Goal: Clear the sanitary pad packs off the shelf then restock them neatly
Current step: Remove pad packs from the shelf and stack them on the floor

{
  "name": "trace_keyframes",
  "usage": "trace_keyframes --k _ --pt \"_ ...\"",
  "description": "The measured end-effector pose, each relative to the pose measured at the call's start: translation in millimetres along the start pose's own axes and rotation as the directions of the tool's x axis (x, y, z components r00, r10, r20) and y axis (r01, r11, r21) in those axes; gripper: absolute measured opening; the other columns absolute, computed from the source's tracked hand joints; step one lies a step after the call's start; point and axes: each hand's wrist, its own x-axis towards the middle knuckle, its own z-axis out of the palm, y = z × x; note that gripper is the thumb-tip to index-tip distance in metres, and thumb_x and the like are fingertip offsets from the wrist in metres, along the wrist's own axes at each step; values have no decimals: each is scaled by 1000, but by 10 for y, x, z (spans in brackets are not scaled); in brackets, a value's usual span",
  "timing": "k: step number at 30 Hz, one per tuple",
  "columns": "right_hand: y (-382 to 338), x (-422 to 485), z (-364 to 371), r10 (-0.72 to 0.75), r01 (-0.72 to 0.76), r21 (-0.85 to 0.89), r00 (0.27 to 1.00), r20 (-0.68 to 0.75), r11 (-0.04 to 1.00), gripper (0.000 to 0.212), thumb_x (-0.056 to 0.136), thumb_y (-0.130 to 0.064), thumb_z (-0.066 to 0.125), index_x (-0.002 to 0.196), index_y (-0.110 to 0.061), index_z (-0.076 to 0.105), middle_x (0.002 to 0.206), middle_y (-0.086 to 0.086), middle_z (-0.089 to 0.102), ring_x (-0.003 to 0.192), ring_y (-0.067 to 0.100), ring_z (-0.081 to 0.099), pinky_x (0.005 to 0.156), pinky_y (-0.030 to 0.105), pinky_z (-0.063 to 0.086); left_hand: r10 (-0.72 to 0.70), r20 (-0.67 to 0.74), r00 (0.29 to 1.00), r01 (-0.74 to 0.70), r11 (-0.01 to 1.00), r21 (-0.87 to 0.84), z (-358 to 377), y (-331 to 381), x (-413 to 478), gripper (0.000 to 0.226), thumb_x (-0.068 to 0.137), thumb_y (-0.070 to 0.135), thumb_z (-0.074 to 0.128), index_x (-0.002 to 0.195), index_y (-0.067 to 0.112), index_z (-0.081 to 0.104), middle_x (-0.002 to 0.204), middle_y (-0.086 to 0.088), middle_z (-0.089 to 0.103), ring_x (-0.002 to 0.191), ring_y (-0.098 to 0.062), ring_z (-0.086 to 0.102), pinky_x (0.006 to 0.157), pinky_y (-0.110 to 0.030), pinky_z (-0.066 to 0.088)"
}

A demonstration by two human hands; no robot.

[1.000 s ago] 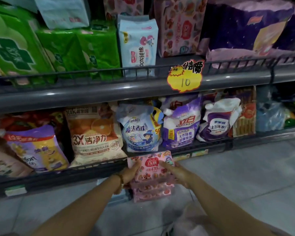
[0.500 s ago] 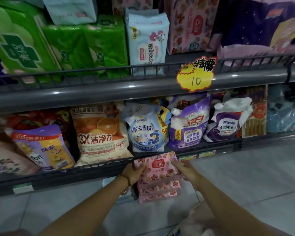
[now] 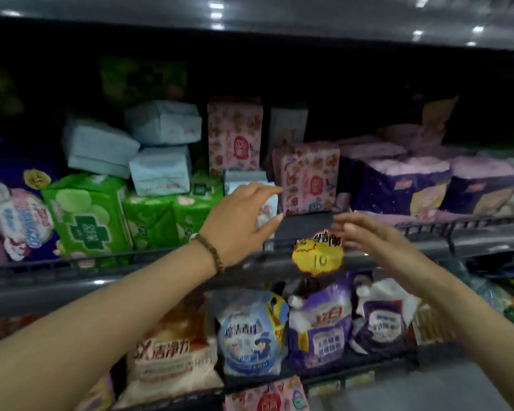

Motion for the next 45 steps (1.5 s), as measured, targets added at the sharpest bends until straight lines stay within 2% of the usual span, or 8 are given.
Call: trace_keyframes --k 5,11,19,22,27,33,42,45 --pt "-178 822 -150 -99 95 -27 974 -202 995 50 86 -19 67 132 -15 47 131 -2 53 109 5 56 80 10 47 -129 118 985 93 957 275 189 -317 625 79 83 68 27 149 26 22 155 -2 24 141 -22 21 114 -36 19" --pt "-153 1725 -189 -319 206 -545 940 -119 813 86 70 -42 81 142 -20 38 147 6 34 138 20 32 114 39 30 -332 209 920 269 921 281 403 -477 685 105 57 83 -6 148 37 20 155 4 24 142 -18 22 112 -28 22" --pt "-411 2250 -384 21 19 -928 999 29 372 116 63 -74 68 153 -28 10 159 0 17 144 28 13 118 38 16 -333 191 923 271 918 291 438 -533 700 131 36 87 -34 147 40 20 156 7 21 142 -15 20 115 -31 20" --pt "-469 2180 -373 35 36 -977 998 44 208 110 64 -72 69 151 -29 17 154 1 25 139 29 16 114 37 20 -332 183 925 271 917 293 446 -530 712 130 38 87 -33 146 39 21 156 7 22 142 -16 21 115 -32 22" --pt "-449 1864 -353 -130 82 -948 991 44 307 102 65 -62 76 145 -22 28 147 5 29 133 27 17 111 32 20 -348 194 917 284 912 297 419 -493 726 131 38 87 -33 147 39 20 156 6 23 141 -16 21 114 -33 23" --pt "-372 1569 -296 -217 91 -985 974 57 148 101 60 -75 67 140 -19 43 148 6 33 139 30 16 118 43 -7 -354 157 922 281 890 358 365 -372 722 136 36 82 -40 146 32 23 151 4 32 137 -18 29 110 -35 25" --pt "-697 880 -328 -364 58 -741 895 -258 669 79 53 -83 61 100 -20 54 91 -5 61 107 20 53 119 42 5 -349 125 929 338 935 102 193 155 511 93 82 79 12 151 16 4 159 -2 7 146 -19 2 120 -34 1" --pt "-840 507 -382 -360 120 -497 833 -420 859 54 68 -54 75 102 -18 54 85 -12 61 88 12 58 104 42 40 -350 81 933 359 899 -250 104 422 455 94 81 68 29 151 16 -7 160 -1 0 146 -15 5 117 -28 6"
